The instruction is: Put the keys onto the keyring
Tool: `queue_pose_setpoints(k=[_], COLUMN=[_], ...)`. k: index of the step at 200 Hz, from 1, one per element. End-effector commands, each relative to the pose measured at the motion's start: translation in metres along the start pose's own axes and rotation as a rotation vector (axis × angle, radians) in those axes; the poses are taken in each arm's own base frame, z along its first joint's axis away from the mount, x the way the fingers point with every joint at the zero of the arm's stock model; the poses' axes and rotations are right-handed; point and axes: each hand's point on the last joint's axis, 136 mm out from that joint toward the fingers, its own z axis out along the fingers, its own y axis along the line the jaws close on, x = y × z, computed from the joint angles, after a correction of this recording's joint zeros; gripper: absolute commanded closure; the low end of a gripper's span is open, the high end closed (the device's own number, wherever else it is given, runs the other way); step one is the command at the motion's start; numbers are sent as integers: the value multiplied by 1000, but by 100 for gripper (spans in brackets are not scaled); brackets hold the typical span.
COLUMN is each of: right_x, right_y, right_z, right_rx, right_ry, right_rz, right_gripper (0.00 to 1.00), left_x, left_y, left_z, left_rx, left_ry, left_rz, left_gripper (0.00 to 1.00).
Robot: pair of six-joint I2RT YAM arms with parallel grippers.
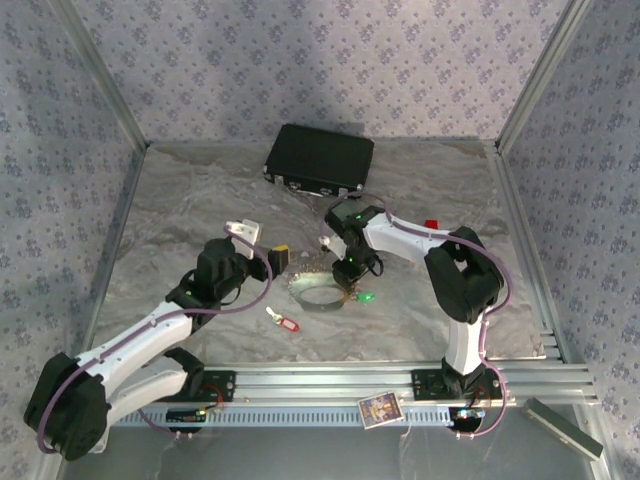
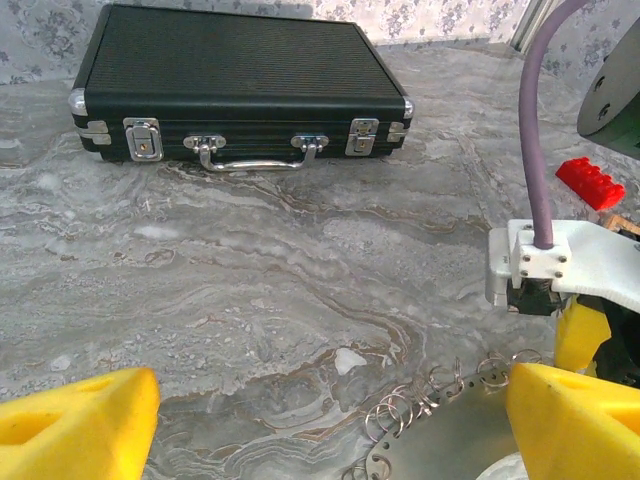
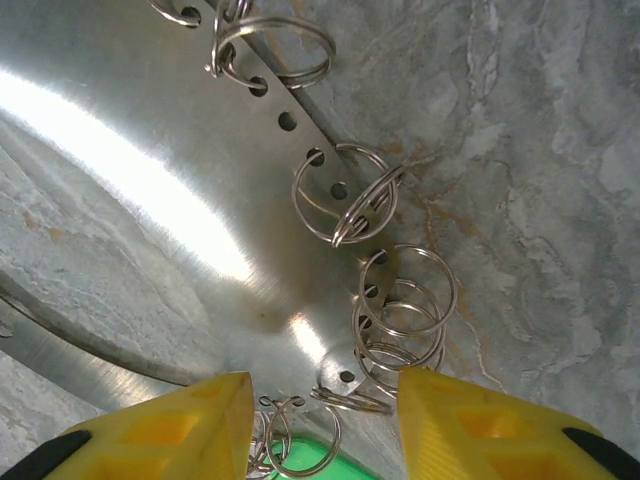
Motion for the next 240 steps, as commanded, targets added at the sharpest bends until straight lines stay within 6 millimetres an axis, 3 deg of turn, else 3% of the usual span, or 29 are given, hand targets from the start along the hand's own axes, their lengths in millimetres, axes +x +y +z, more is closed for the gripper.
queue_pose_setpoints(k=[1,48,91,119,132,136,170,240], right_x=[16,18,10,19,13,22,29,24], right_y=[9,11,-8,-3,-2,0,13,9], right_z=[-3,-17,-35,-34,-37,-30,-13,10], right_rx=[-22,2,112,38,-13,-35,-136,-158], right_ry=[43,26,-39,-54,-108,-87,-81,-112], right_rz=[-3,-47,51,81,85,97,178,226], right_gripper=[57,58,57,60,62,63,64,63], left_x=[-9,-9,-8,-5,-2,-1,1,4], left_y=[-3,-3,-2,-4,-6,-6,-8,-8], left_z=[-4,-8,-9,-10,-9,-9,-8,-8], left_rx=[23,22,21,30,42,44,57,57], left_ry=[-41,-48,-47,-34,-19,-14,-6,2], left_rz=[-11,-15,-16,-6,-5,-6,-21,-33], left_gripper=[11,11,11,11,12,12,12,12])
